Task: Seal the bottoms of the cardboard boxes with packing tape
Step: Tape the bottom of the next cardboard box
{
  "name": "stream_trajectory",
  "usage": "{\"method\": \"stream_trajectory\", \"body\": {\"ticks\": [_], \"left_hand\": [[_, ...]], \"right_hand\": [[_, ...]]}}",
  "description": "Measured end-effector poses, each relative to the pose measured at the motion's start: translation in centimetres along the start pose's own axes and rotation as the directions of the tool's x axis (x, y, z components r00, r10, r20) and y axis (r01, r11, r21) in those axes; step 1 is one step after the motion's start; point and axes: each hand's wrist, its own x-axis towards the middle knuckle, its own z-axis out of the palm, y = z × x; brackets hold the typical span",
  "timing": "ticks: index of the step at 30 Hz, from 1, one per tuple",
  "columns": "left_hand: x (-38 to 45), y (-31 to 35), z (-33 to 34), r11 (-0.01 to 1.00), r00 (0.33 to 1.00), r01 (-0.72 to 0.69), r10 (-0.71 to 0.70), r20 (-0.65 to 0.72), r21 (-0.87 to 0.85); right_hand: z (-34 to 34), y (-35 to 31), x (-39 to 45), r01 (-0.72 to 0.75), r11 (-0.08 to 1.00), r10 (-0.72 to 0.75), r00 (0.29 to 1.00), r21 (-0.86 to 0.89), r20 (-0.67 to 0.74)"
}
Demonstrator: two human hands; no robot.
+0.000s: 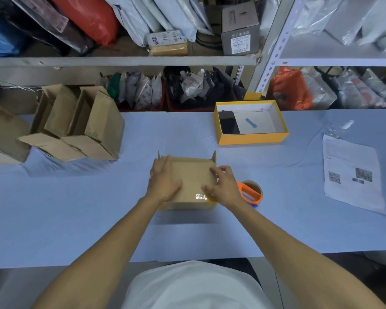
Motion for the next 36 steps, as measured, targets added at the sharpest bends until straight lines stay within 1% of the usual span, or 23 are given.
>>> {"method": "stream_trajectory", "body": {"ticks": [1, 3, 4, 6, 8, 11, 12, 13, 16, 18, 20, 23, 25, 27, 29, 31, 32, 33, 35, 36], "left_hand": [[0.1, 0.5, 0.2, 0.993, 0.999, -0.042, 0.042, -0.001, 0.107], [0.6, 2.0, 0.9, 0.944, 0.99, -0.14, 0.139, 0.025, 0.299], [0.9, 2.8, 1.4, 0.913, 0.981, -0.194, 0.185, 0.06, 0.359], [1.4, 4.6, 2.2, 0.892, 0.964, -0.263, 0.231, 0.129, 0.368], [2.2, 5.8, 2.8, 0.878, 0.959, -0.28, 0.241, 0.147, 0.387], [3.5, 5.8, 3.3, 0.792, 0.966, -0.257, 0.212, 0.146, 0.554], [3.8, 5.5, 3.5, 0.773, 0.97, -0.244, 0.205, 0.134, 0.585], [4.0, 5.0, 3.8, 0.762, 0.97, -0.238, 0.217, 0.109, 0.602], [4.0, 4.3, 4.5, 0.757, 0.949, -0.249, 0.314, -0.003, 0.604], [4.1, 4.2, 4.5, 0.787, 0.94, -0.268, 0.34, -0.028, 0.556], [4.4, 4.0, 4.3, 0.816, 0.937, -0.296, 0.35, -0.017, 0.496], [4.5, 3.5, 3.6, 0.848, 0.927, -0.365, 0.37, 0.065, 0.385], [4.4, 3.3, 3.0, 0.867, 0.919, -0.395, 0.373, 0.128, 0.304], [4.4, 3.1, 2.4, 0.867, 0.908, -0.418, 0.388, 0.161, 0.27], [4.2, 2.5, 2.4, 0.876, 0.903, -0.427, 0.399, 0.161, 0.225], [3.5, 2.2, 2.8, 0.886, 0.901, -0.432, 0.414, 0.131, 0.171], [3.2, 2.2, 3.1, 0.873, 0.893, -0.449, 0.434, 0.119, 0.188], [2.8, 2.1, 3.4, 0.839, 0.876, -0.483, 0.466, 0.126, 0.251], [2.3, 1.9, 3.9, 0.745, 0.851, -0.524, 0.484, 0.206, 0.412], [2.1, 1.9, 4.0, 0.71, 0.855, -0.517, 0.455, 0.249, 0.478]], "right_hand": [[0.0, 0.1, 0.1, 0.003, 1.0, -0.003, 1.0, -0.009, 0.007], [-0.1, 0.2, 0.3, 0.019, 1.0, -0.019, 1.0, -0.006, 0.012], [-0.2, 0.3, 0.4, 0.039, 0.999, -0.039, 0.999, 0.021, 0.016], [-0.1, 0.6, 0.4, 0.092, 0.99, -0.099, 0.994, 0.109, 0.056], [-0.3, 0.9, 0.4, 0.099, 0.988, -0.109, 0.991, 0.116, 0.079], [-1.2, 2.0, 0.6, 0.033, 0.999, -0.034, 0.999, -0.006, -0.027], [-1.6, 2.3, 0.7, 0.005, 0.999, -0.006, 1.0, -0.035, -0.024], [-1.8, 2.5, 0.6, -0.013, 0.999, 0.014, 1.0, -0.045, 0.024], [-0.6, 2.0, -0.3, -0.013, 1.0, 0.008, 0.968, 0.018, 0.251], [0.7, 1.7, -0.8, -0.045, 0.989, -0.001, 0.951, 0.142, 0.31], [1.3, 1.9, -0.9, -0.106, 0.957, 0.008, 0.94, 0.269, 0.34], [1.0, 2.0, -0.6, -0.165, 0.918, -0.001, 0.908, 0.361, 0.42], [0.8, 2.0, -0.4, -0.197, 0.894, -0.005, 0.893, 0.402, 0.449], [0.7, 1.9, -0.1, -0.258, 0.855, 0.034, 0.893, 0.45, 0.449], [0.5, 1.6, 0.4, -0.337, 0.797, 0.126, 0.904, 0.501, 0.409], [0.3, 1.2, 1.0, -0.363, 0.777, 0.203, 0.918, 0.514, 0.341], [0.2, 1.0, 1.2, -0.364, 0.776, 0.218, 0.921, 0.515, 0.323], [0.1, 0.9, 1.5, -0.358, 0.787, 0.219, 0.923, 0.503, 0.315], [0.1, 0.7, 1.8, -0.334, 0.842, 0.205, 0.925, 0.424, 0.321], [0.2, 0.8, 2.0, -0.329, 0.861, 0.206, 0.923, 0.388, 0.326]]}}
